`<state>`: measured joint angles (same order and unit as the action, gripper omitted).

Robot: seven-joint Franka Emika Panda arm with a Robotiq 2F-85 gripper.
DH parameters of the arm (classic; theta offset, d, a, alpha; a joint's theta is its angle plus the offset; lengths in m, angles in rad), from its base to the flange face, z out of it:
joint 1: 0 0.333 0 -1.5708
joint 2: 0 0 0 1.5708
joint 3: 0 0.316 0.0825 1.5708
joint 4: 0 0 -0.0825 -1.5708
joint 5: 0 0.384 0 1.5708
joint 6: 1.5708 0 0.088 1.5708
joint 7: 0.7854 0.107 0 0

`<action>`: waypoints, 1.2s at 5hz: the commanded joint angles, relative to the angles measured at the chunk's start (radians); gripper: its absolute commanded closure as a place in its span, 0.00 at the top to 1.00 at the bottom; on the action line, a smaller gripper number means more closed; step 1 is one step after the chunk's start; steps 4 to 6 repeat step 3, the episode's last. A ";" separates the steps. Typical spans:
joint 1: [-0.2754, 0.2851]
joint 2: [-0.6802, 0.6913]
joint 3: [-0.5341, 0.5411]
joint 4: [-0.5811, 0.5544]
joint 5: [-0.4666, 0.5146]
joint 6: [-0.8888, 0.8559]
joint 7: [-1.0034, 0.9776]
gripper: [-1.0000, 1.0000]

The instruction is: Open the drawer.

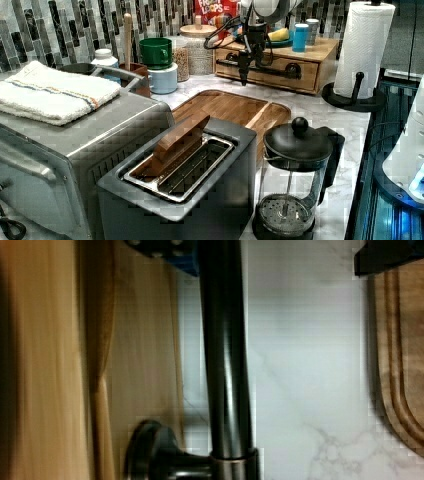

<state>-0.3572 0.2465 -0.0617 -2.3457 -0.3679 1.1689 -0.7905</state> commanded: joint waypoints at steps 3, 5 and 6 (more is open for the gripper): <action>0.234 -0.007 0.239 0.006 0.048 -0.137 0.208 1.00; 0.234 -0.007 0.239 0.006 0.048 -0.137 0.208 1.00; 0.234 -0.007 0.239 0.006 0.048 -0.137 0.208 1.00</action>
